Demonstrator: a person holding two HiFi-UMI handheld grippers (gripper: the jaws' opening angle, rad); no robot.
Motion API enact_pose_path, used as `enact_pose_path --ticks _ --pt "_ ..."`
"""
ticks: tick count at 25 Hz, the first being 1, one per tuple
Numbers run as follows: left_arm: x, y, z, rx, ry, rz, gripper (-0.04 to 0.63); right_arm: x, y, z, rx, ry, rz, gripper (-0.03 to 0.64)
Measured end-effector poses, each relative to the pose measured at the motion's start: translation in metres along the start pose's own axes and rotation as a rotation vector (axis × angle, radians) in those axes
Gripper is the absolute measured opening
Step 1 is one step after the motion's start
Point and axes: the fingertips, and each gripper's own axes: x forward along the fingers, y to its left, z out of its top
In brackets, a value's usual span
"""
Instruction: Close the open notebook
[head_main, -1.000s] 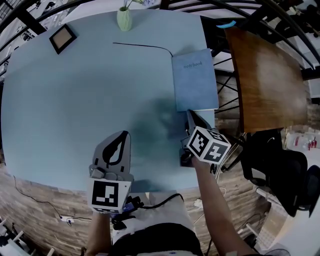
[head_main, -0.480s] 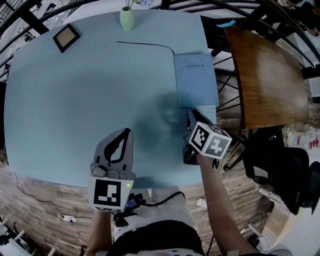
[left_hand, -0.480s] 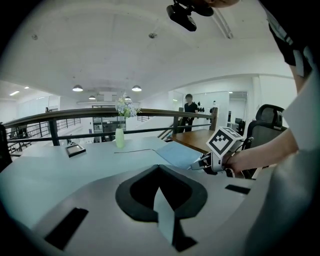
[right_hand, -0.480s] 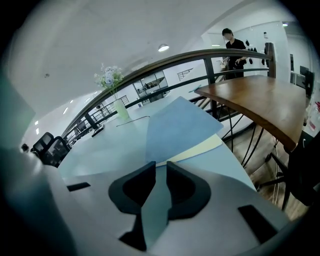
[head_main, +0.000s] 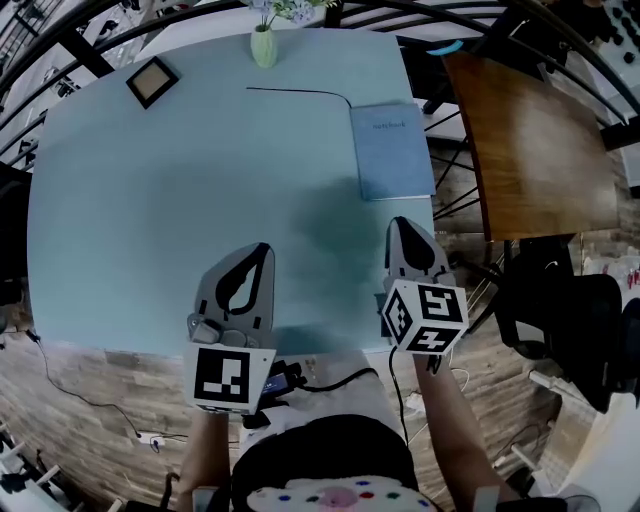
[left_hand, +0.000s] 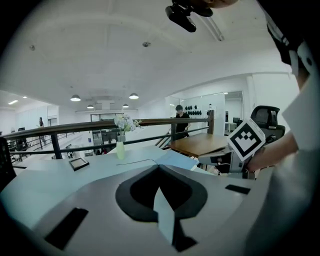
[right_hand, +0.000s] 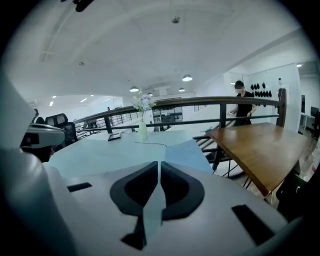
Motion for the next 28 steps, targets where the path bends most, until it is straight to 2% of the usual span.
enact_pose_path --ticks 6,15,19,23,28 --pt "-0.022 -0.004 0.029 0.047 -0.062 0.009 0.017 -0.044 0.026 0.029 -0.104 -0.094 0.045 0.044" --pt "-0.046 -0.009 0.054 0.11 -0.118 0.003 0.017 -0.092 0.048 0.055 -0.132 -0.184 0.083 0.044" --pt "-0.054 -0.011 0.058 0.113 -0.14 -0.004 0.017 -0.103 0.058 0.063 -0.203 -0.208 0.086 0.044" --pt "-0.06 -0.009 0.062 0.114 -0.148 -0.011 0.017 -0.111 0.064 0.066 -0.204 -0.215 0.087 0.043" --pt "-0.061 -0.008 0.065 0.111 -0.156 -0.013 0.017 -0.116 0.072 0.072 -0.254 -0.243 0.084 0.044"
